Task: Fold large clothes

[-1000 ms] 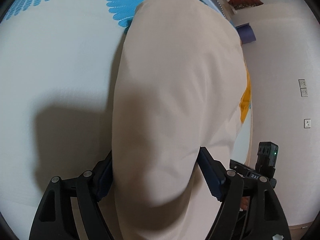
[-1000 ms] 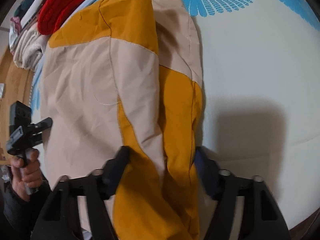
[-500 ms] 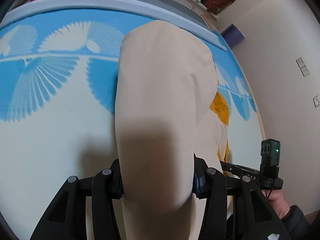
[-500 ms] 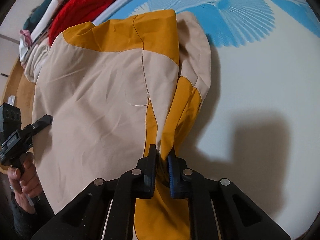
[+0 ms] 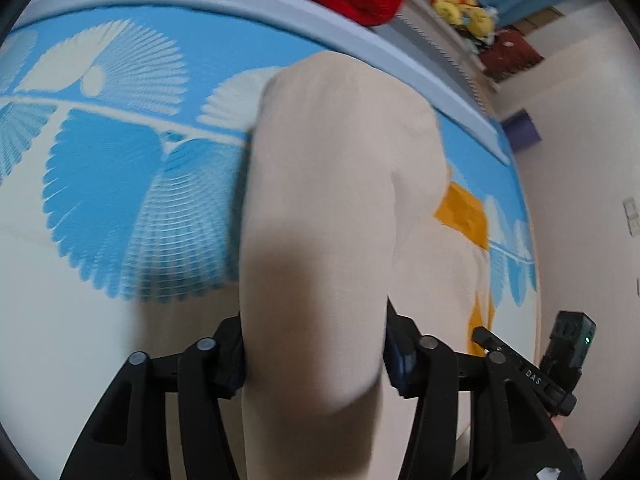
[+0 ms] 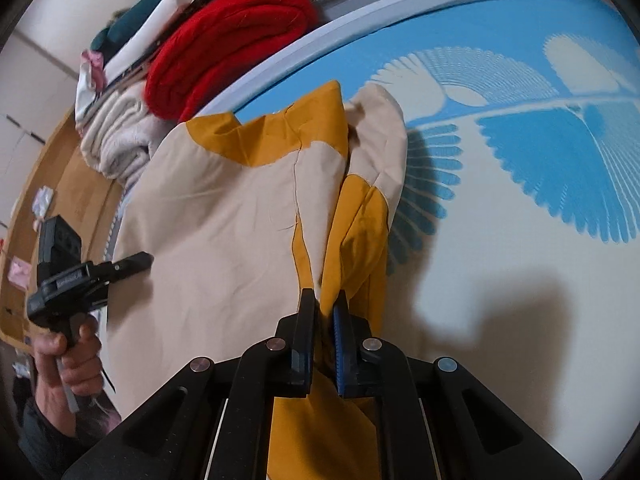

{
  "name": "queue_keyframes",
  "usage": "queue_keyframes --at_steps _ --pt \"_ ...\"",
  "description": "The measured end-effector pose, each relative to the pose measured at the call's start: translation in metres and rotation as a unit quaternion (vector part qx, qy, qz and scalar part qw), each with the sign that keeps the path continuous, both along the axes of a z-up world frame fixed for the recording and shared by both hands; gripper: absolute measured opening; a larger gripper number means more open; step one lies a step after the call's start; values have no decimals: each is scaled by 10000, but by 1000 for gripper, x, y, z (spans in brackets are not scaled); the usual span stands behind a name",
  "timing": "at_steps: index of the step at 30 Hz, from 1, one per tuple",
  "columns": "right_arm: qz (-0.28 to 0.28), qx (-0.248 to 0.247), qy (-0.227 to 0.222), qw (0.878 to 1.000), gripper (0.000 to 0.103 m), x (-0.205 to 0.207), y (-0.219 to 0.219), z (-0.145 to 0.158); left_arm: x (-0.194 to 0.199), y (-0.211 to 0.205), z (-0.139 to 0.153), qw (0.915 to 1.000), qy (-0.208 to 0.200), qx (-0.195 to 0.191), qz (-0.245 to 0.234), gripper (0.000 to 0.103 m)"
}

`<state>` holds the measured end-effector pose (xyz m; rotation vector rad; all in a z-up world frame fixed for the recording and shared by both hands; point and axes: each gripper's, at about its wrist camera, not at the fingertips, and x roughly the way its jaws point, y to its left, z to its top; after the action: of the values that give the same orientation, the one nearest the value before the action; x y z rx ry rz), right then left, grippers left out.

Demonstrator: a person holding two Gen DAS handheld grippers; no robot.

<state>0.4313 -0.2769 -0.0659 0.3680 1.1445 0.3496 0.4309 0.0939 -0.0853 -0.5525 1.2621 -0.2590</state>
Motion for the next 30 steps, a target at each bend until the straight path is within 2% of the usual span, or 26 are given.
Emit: queue_keyframes --at_steps 3,6,9,12,14,17,18,19,21,22,24,25,26,28,30 --pt "-6 -298 214 9993 20 -2 -2 -4 -8 12 -4 9998 108 150 43 53" --pt "-108 -329 407 9986 33 -7 -11 -6 -17 23 5 9992 -8 395 89 55" --pt "-11 -260 552 9981 42 -15 -13 -6 -28 22 11 9988 91 437 -198 55" --pt "342 -181 801 9960 46 -30 -13 -12 -51 8 5 9934 312 659 -890 57" --pt "644 -304 966 9928 48 -38 -7 -20 -68 -3 -12 9867 556 837 -1278 60" --pt "1035 -679 1246 9845 50 -61 -3 -33 -82 0 -27 9884 679 711 -1156 65" --pt "1105 -802 1298 9821 50 -66 -2 -37 -83 4 -26 9904 723 569 -1028 64" --pt "1149 -939 1364 9795 50 -73 -3 -41 -87 5 -21 9917 708 463 -970 59" --pt "1188 -1051 1455 9766 50 -81 -5 -45 -99 -3 -8 9901 461 528 -1213 58" --pt "1238 -1082 1472 9753 50 -86 -5 -45 -106 -10 -8 9869 397 653 -1420 58" --pt "1352 -1305 1445 9715 50 -95 -4 -47 -117 -19 -23 9778 526 1158 -1667 66" --pt "1379 -1466 1475 9684 50 -99 -4 -49 -122 -19 -28 9760 540 1322 -1647 67" --pt "1389 -1717 1566 9627 50 -103 -5 -54 -124 -19 -27 9773 517 1330 -1565 67" --pt "1316 -2091 1667 9546 50 -112 -11 -57 -129 -17 -14 9785 419 1476 -1380 66" --pt "1204 -2431 1488 9509 50 -119 -14 -47 -140 -18 5 9703 137 2083 -1219 62"
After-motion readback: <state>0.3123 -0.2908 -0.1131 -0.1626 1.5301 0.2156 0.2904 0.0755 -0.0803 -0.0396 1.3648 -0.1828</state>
